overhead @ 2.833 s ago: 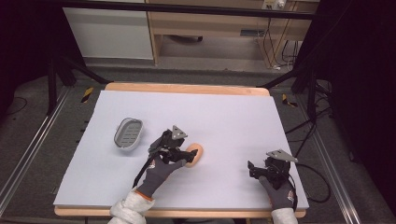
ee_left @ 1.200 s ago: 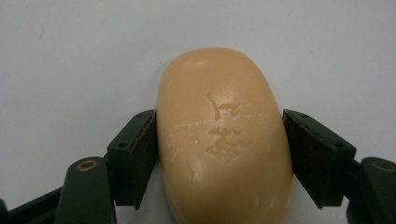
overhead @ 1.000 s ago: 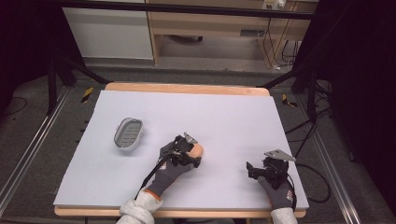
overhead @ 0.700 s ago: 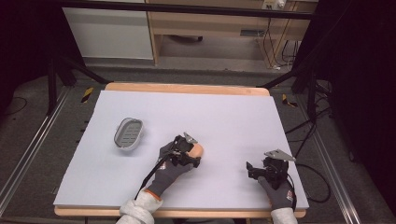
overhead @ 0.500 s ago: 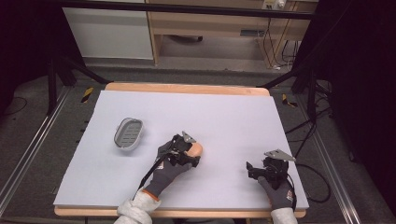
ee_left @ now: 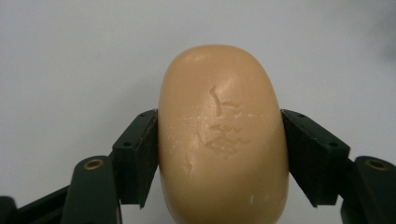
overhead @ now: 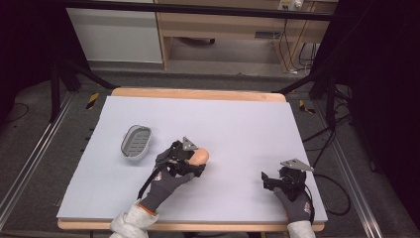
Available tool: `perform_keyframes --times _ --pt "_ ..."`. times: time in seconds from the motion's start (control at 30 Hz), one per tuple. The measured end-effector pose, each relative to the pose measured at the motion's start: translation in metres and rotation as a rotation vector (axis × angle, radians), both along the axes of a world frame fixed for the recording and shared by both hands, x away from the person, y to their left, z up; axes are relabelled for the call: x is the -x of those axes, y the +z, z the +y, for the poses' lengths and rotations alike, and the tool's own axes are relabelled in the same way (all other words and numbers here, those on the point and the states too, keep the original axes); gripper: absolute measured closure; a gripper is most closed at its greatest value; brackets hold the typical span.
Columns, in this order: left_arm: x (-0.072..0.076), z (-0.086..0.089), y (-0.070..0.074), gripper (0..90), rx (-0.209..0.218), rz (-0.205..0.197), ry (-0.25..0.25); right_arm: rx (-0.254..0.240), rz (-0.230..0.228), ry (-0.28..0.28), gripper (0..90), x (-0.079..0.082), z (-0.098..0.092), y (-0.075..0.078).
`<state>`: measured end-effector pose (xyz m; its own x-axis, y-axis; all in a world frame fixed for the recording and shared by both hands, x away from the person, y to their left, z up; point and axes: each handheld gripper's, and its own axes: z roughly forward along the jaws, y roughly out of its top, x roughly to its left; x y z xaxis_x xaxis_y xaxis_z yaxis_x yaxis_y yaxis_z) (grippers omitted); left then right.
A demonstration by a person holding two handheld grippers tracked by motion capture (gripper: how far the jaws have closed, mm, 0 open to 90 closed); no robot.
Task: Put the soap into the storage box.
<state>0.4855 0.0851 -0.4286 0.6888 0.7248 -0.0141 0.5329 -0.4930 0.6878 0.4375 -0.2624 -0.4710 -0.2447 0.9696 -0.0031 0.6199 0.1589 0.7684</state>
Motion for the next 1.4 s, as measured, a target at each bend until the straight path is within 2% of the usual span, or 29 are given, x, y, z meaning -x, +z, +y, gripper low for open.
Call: perform_keyframes --times 0.3,0.63,0.97,1.13,1.4 --pt "0.007 0.021 0.003 31.0 0.022 -0.005 0.018 -0.002 0.002 -0.003 5.8 0.0 0.0 0.0" --pt "0.014 0.044 0.006 31.1 0.023 -0.021 0.033 0.0 -0.007 -0.003 5.8 0.001 -0.001 0.0" --pt "0.017 0.069 0.014 31.1 0.059 -0.036 0.078 0.004 -0.004 0.001 5.7 0.001 0.0 0.0" --pt "0.015 0.084 0.019 31.1 0.07 -0.039 0.114 0.004 -0.005 0.002 5.7 0.001 0.001 0.0" --pt "0.011 0.099 0.022 31.2 0.08 -0.046 0.158 0.004 -0.005 0.003 5.8 0.001 0.001 0.0"
